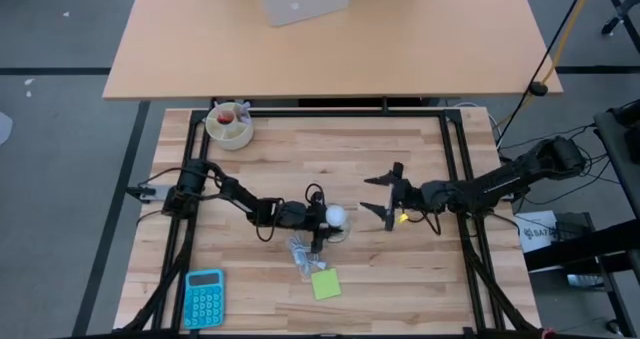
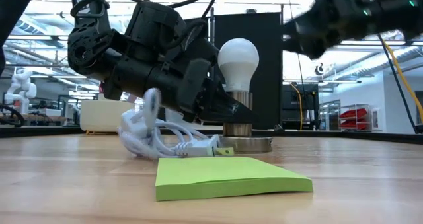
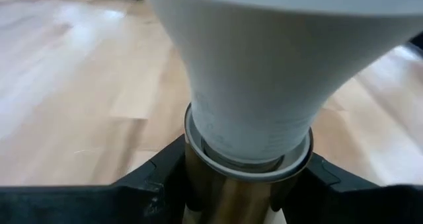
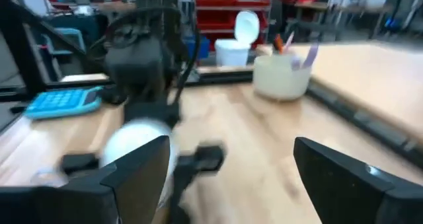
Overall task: Screw lightbulb
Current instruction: Remove the lightbulb from the lamp
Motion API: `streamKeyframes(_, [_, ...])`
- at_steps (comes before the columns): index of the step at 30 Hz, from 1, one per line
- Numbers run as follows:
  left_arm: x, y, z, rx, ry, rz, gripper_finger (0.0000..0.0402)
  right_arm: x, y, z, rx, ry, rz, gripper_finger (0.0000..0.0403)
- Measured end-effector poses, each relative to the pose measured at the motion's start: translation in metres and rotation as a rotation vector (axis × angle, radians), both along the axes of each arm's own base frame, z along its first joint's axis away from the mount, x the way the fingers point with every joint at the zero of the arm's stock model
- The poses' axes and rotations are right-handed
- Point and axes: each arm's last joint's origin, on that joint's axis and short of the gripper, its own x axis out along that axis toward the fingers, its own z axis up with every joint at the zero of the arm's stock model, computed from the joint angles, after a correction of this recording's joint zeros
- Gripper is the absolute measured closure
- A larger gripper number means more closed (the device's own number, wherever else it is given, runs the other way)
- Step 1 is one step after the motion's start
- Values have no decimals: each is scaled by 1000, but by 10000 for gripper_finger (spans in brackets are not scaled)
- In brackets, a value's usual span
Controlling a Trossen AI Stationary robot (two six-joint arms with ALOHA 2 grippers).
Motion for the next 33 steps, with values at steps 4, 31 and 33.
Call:
streamKeyframes(4, [0,4,0,22,-1,81,220,-10,7,-23,71,37,-18,88])
streamKeyframes(31, [1,12,1,17,-23,176,220,76,42,-40,16,51,-216,42])
streamKeyframes(33, [1,12,1,17,-24,176,220,79,42,-43,3,43,-254,42])
